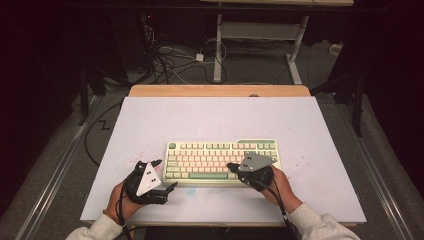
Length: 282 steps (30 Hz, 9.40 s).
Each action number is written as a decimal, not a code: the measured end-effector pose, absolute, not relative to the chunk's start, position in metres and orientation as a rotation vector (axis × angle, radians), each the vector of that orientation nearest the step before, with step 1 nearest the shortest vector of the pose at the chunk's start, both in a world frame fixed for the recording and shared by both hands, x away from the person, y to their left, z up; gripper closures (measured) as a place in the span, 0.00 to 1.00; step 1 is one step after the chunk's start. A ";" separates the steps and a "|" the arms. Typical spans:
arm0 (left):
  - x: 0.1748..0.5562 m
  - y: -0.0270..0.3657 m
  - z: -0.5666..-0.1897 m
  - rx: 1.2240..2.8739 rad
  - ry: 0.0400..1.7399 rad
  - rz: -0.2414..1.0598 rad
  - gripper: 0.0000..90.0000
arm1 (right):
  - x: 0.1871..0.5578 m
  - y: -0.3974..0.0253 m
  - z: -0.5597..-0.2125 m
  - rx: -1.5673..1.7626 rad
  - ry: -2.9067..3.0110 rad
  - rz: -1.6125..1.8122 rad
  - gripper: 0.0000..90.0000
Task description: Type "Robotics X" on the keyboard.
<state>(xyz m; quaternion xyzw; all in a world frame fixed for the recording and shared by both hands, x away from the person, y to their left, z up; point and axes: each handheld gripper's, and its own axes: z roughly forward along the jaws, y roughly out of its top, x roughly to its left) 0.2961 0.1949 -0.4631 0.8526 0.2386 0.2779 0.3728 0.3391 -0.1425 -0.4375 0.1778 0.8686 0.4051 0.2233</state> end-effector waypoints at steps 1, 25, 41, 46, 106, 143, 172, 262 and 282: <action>0.296 0.195 -0.463 2.187 0.608 0.711 0.17 | 0.339 -0.142 -0.438 0.493 2.399 1.122 1.00; 0.296 0.186 -0.466 2.207 0.578 0.686 0.18 | 0.344 -0.167 -0.442 0.558 2.407 1.029 1.00; 0.318 0.151 -0.457 2.192 0.551 0.513 0.91 | 0.343 -0.170 -0.441 0.560 2.402 1.033 1.00; 0.323 0.141 -0.461 2.230 0.540 0.487 0.96 | 0.343 -0.173 -0.440 0.568 2.395 1.029 1.00; 0.315 0.190 -0.439 2.155 0.687 0.663 0.25 | 0.351 -0.184 -0.457 0.643 2.421 0.921 1.00; 0.339 0.162 -0.440 2.294 0.637 0.484 0.98 | 0.349 -0.183 -0.458 0.641 2.407 0.914 1.00; 0.354 0.138 -0.452 2.353 0.620 0.422 0.98 | 0.349 -0.183 -0.458 0.636 2.405 0.911 1.00; 0.319 0.156 -0.433 2.114 0.557 0.806 0.16 | 0.325 -0.205 -0.415 0.632 2.139 1.154 0.18; 0.305 0.185 -0.440 2.106 0.573 0.862 0.16 | 0.311 -0.256 -0.415 0.704 2.031 1.150 0.18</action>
